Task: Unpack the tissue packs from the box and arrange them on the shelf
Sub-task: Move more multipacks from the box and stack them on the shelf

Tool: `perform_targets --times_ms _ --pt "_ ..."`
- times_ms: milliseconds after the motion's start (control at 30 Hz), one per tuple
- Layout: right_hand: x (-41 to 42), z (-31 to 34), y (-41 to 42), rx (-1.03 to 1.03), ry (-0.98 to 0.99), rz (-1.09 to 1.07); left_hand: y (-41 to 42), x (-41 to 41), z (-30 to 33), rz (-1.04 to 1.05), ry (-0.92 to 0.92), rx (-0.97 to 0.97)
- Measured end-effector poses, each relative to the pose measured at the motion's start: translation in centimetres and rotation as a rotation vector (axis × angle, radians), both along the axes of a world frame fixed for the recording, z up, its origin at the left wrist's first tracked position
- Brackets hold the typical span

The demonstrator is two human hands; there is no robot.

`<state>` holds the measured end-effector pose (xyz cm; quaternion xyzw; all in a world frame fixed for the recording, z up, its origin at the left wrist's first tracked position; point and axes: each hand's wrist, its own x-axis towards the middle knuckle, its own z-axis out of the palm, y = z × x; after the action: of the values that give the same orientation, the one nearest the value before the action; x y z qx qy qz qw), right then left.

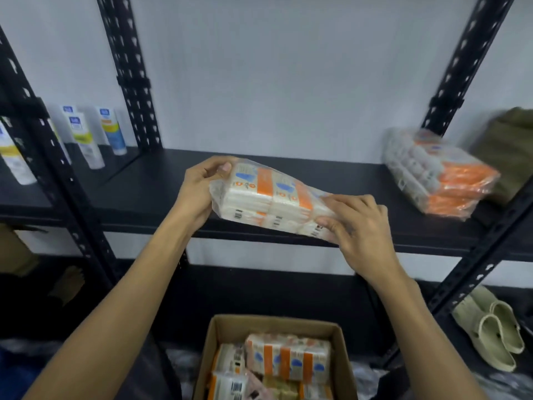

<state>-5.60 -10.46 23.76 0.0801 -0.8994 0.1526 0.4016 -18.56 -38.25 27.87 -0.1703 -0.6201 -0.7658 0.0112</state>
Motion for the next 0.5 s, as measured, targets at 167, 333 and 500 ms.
perform_targets --times_ms 167,333,500 --pt "-3.8 -0.4 1.3 0.139 -0.034 -0.04 0.4 -4.1 -0.5 -0.002 0.032 -0.139" --pt "-5.7 -1.6 1.9 0.201 -0.101 -0.109 0.7 -6.7 -1.0 -0.001 0.009 -0.415" --pt "-6.1 -2.0 2.1 0.178 -0.092 -0.116 1.2 -6.9 -1.1 0.006 0.002 -0.501"
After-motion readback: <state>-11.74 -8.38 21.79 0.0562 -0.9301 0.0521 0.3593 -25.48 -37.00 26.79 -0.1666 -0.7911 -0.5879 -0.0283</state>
